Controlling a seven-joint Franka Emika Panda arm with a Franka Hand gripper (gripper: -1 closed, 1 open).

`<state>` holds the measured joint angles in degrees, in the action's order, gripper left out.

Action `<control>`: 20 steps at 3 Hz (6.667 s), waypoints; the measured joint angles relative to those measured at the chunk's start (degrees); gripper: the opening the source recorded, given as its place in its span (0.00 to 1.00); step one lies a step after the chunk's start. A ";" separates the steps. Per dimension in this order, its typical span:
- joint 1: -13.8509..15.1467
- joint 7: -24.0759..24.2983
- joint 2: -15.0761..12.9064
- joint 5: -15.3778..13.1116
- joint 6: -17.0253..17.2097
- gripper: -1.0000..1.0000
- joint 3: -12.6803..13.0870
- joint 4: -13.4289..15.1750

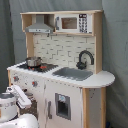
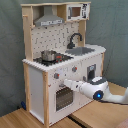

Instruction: Play with the kitchen

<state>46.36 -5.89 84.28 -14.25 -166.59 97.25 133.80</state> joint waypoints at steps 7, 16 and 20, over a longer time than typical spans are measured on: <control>1.00 -30.00 -0.07 0.00 -7.32 1.00 -8.29 -9.07; 4.97 2.19 -0.35 8.42 -9.14 0.00 -6.97 -13.18; 5.02 20.33 -0.35 8.66 -8.75 0.00 -6.62 -13.18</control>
<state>51.37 14.44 83.93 -5.59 -175.34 90.63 120.62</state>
